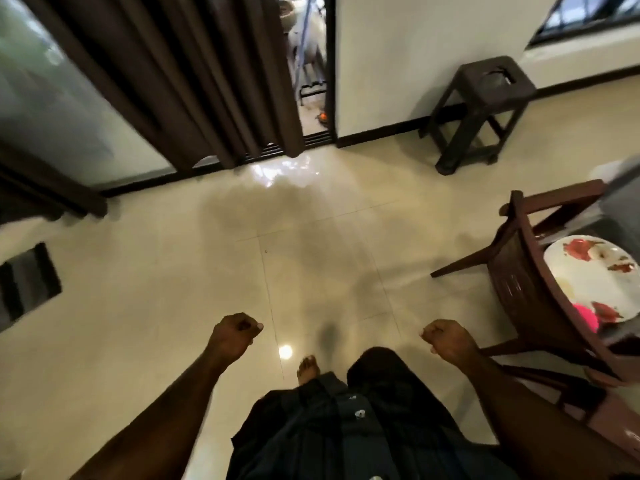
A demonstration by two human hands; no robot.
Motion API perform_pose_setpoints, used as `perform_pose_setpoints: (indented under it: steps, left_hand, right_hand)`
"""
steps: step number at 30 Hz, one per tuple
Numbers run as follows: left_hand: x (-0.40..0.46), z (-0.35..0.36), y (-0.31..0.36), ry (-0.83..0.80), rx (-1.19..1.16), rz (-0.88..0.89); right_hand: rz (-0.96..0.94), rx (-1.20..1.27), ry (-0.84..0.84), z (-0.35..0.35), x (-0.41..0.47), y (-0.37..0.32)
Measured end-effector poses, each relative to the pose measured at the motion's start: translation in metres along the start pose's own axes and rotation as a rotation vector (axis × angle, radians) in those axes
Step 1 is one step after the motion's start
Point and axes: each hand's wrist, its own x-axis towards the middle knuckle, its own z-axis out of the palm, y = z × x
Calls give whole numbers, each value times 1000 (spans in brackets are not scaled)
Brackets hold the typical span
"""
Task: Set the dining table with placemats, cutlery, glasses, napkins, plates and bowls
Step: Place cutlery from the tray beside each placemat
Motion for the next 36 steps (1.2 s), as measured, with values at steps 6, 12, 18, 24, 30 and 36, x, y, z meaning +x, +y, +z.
perform_pose_setpoints:
  steps: [6,12,18,24,30,36]
  left_hand:
    - [141,-27,177,-78,141,211]
    - [252,8,328,-98,135,255]
    - [326,43,474,-172,145,300]
    - [422,88,599,-274,255,377]
    - [517,162,749,-426,462,540]
    - [547,282,905,-638,781,803]
  right_hand:
    - [15,134,57,-27,67,-50]
    - [1,162,9,-98,176,-116]
    - [-135,60,38,-229,264,-206]
    - [-96,265,271,-346,349,-232]
    - [182,429,428,-403,407,-182]
    - [394,772,624,-440,414,-141]
